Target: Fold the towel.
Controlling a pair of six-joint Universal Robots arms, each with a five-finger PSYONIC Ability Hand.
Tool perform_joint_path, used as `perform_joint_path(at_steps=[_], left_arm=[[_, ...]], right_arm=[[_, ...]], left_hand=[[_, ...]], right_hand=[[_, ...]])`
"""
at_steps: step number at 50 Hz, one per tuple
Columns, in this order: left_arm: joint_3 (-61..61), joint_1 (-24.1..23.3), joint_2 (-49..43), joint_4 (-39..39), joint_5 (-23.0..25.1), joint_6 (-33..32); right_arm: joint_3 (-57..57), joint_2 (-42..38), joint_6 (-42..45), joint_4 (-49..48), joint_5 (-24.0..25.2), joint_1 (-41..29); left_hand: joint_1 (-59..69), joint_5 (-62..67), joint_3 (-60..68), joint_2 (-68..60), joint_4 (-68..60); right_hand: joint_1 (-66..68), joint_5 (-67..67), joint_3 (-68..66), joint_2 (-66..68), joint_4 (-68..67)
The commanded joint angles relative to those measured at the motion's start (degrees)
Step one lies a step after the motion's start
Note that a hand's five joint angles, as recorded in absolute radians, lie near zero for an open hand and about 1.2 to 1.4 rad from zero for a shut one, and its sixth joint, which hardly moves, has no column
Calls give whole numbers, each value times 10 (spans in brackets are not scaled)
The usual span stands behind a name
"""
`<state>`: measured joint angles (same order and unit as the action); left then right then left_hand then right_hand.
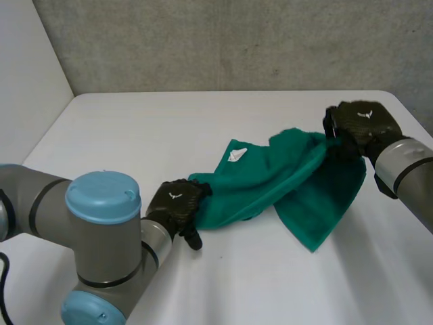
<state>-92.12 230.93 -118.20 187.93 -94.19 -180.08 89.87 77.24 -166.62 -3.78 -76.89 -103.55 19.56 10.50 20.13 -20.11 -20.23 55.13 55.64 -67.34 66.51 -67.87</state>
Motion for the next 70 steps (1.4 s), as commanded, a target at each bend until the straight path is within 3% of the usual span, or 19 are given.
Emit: perform_joint_path(at_steps=[1, 11, 15, 19, 28, 31, 35, 42, 46, 52, 54, 58, 64, 70], left_arm=[[36, -11, -47, 13, -7, 22], [96, -43, -107, 5, -5, 106], [114, -50, -126, -2, -6, 111], [113, -50, -130, -9, -10, 109], [76, -13, -40, -11, -88, 89], [24, 7, 21, -9, -86, 32], [-16, 11, 47, -9, -72, -47], [-7, 31, 30, 10, -64, -160], [68, 51, 1, 45, -64, -222], [245, 56, -5, 103, -61, -291], [299, 57, 4, 166, -53, -297], [305, 63, 54, 289, -36, -295], [220, 66, 84, 262, -35, -293], [76, 84, 129, 218, -35, -288]], right_arm=[[-15, 34, -5, 57, -5, -45], [-29, 72, -41, 81, -8, -65], [-30, 75, -45, 80, -18, -57], [-28, 72, -40, 81, -35, -54], [-15, 55, 10, 86, -37, -53], [-5, -15, 87, 108, -39, -56], [-10, -62, 129, 128, -41, -60], [-81, -157, 130, 133, -54, -61], [-165, -191, 129, 130, -94, -66], [-328, -183, 124, 80, -153, -82], [-377, -132, 120, -3, -164, -86], [-361, -61, 116, -88, -160, -89], [-282, -25, 117, -49, -140, -91], [-172, -4, 120, 67, -107, -103]], left_hand=[[50, 40, 44, -44, -43], [118, 109, 113, -113, -112], [313, 304, 308, -308, -307], [604, 595, 598, -598, -597], [604, 595, 599, -599, -598], [604, 595, 599, -599, -598], [604, 595, 599, -599, -598], [604, 595, 599, -599, -598], [604, 595, 599, -599, -598], [604, 595, 599, -599, -598], [604, 595, 599, -599, -598], [604, 595, 599, -599, -598], [604, 595, 599, -599, -598], [604, 595, 599, -599, -598]], right_hand=[[249, 144, -127, 135, -121], [249, 144, -127, 135, -121], [249, 144, -127, 135, -121], [249, 144, -127, 135, -121], [249, 144, -127, 135, -121], [249, 144, -127, 135, -121], [249, 144, -127, 135, -121], [249, 144, -127, 135, -121], [249, 144, -127, 135, -121], [249, 144, -127, 135, -121], [249, 144, -127, 135, -121], [249, 144, -127, 135, -121], [249, 144, -127, 135, -121], [249, 144, -127, 135, -121]])
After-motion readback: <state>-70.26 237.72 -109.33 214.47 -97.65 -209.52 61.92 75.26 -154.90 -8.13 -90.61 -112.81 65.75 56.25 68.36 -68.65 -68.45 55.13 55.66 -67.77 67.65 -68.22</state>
